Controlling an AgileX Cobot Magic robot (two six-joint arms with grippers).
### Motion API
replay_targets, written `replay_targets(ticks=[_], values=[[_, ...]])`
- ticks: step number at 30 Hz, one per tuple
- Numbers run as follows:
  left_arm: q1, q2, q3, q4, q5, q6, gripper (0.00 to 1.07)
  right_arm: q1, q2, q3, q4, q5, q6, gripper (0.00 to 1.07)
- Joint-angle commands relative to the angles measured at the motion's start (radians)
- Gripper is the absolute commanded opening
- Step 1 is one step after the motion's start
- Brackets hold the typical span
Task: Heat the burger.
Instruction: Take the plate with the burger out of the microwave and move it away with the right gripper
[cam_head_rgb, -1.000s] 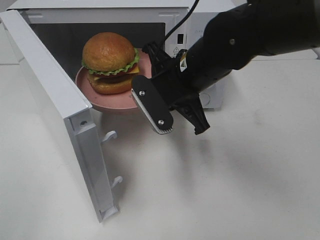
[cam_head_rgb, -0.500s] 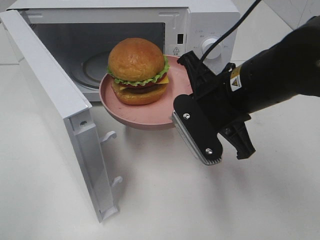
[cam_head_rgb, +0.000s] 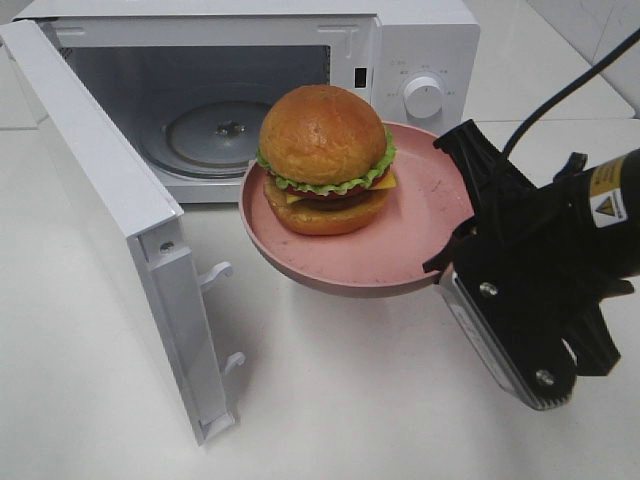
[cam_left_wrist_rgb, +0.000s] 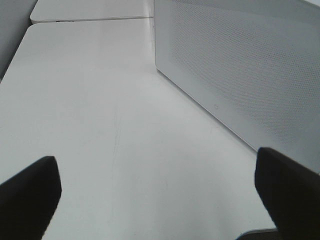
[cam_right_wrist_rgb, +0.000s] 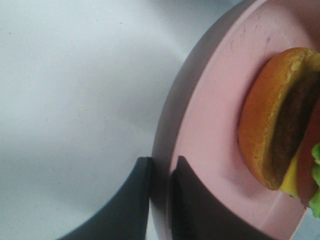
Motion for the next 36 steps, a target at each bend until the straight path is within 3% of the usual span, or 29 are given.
replay_targets(ticks=[1,17,36], values=[[-0.004,-0.005,0.003,-0.006,-0.013,-0.006,0.98,-0.003,-0.061,0.010,-0.016,-0.028,0.015,0.00],[-0.004,-0.005,0.003,-0.006,-0.013,-0.006,0.98,-0.003,-0.366,0.109,-0.197,0.198,0.340,0.00],[-0.004,-0.005,0.003,-0.006,-0.013,-0.006,0.98,-0.003,-0.400,0.109,-0.623,0.470,1.072,0.00]])
